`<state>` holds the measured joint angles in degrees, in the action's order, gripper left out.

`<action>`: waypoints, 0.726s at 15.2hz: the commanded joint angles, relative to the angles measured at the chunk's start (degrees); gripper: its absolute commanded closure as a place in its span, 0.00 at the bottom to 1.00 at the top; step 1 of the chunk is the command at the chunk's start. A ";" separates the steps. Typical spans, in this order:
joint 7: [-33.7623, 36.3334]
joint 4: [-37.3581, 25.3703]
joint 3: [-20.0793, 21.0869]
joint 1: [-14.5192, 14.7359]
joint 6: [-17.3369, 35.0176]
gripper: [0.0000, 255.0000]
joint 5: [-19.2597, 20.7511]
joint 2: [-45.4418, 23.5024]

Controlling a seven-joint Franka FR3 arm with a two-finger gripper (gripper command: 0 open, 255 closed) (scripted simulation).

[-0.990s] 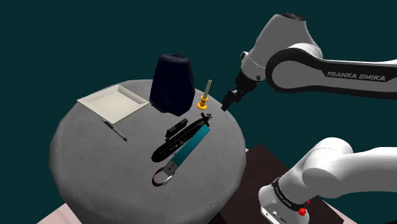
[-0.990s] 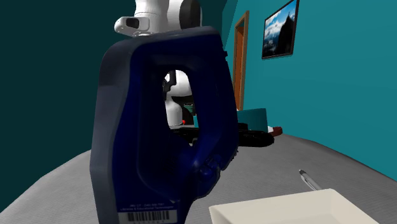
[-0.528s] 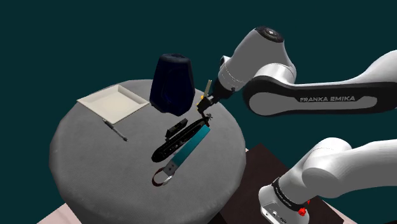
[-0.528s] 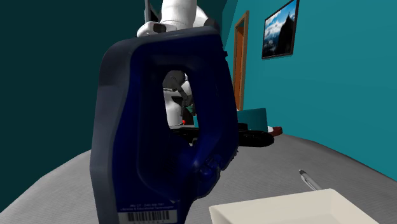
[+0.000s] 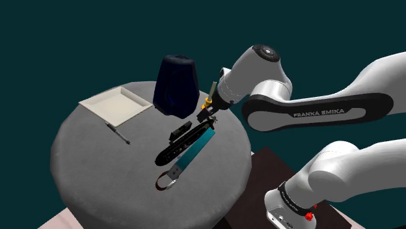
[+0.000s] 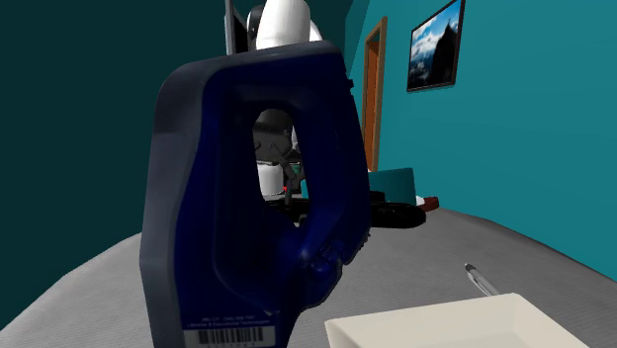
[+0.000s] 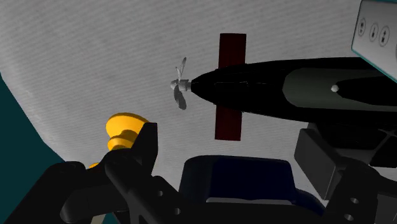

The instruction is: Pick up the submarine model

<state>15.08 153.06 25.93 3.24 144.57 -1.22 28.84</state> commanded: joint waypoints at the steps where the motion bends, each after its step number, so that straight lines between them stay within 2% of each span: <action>1: 0.22 0.26 0.22 -0.14 0.68 0.00 0.13 -0.37; 2: 0.23 0.22 0.24 -0.12 0.60 1.00 0.12 -0.35; 11: 0.22 0.26 0.23 -0.14 0.68 1.00 0.14 -0.38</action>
<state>15.32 153.28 26.15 3.13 145.22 -1.11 28.53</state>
